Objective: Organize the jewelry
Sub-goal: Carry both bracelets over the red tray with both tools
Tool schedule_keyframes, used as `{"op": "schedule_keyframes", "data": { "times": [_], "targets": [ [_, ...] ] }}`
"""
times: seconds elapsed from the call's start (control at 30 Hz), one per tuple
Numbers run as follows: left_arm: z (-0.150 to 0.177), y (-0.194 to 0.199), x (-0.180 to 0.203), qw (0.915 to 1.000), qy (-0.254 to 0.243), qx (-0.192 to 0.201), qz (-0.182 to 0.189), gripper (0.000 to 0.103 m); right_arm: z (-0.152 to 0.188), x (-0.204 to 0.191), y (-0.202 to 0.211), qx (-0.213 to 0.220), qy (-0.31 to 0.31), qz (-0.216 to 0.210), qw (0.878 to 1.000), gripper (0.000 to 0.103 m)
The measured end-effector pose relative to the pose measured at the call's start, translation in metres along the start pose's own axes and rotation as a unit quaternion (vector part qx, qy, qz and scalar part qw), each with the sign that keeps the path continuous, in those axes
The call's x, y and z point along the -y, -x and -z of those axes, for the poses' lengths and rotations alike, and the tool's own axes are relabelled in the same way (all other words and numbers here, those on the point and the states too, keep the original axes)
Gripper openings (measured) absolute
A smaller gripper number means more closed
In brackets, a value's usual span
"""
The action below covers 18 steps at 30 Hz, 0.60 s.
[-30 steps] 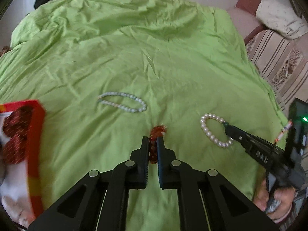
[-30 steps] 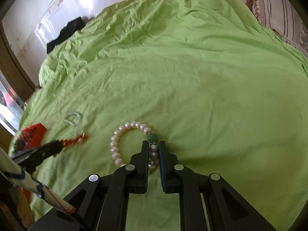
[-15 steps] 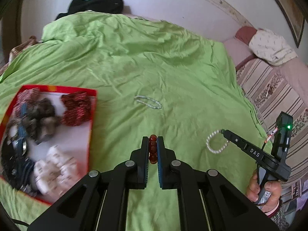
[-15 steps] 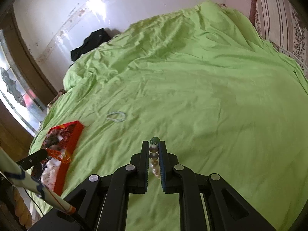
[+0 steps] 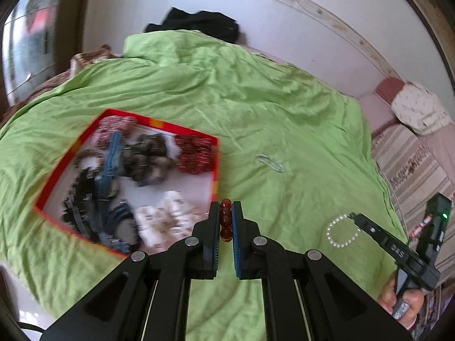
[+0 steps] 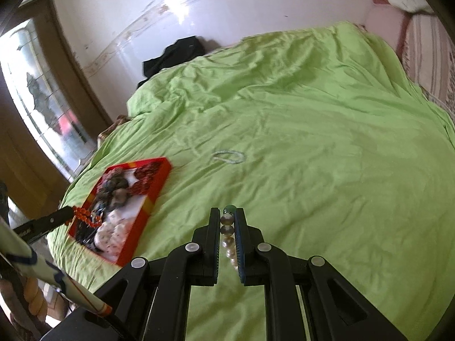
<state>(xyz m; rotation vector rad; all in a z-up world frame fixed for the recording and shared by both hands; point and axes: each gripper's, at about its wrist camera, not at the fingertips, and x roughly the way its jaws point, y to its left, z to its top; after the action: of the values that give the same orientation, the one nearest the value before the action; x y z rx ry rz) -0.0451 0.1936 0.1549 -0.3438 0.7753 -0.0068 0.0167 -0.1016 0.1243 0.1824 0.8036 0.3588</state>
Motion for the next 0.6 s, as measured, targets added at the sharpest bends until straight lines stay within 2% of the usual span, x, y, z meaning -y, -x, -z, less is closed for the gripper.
{"op": "schedule_keyframes", "data": {
  "times": [0.27,0.6],
  "targets": [
    [0.004,0.025,-0.062,0.9975,0.052,0.018,-0.044,0.007,0.008,-0.054,-0.001,-0.013,0.049,-0.018,0.999,0.010],
    [0.017,0.033,-0.108,0.9904,0.072,0.035,-0.113,0.007,0.014,-0.125,-0.021,-0.040,0.115,-0.030,0.992,0.010]
  ]
}}
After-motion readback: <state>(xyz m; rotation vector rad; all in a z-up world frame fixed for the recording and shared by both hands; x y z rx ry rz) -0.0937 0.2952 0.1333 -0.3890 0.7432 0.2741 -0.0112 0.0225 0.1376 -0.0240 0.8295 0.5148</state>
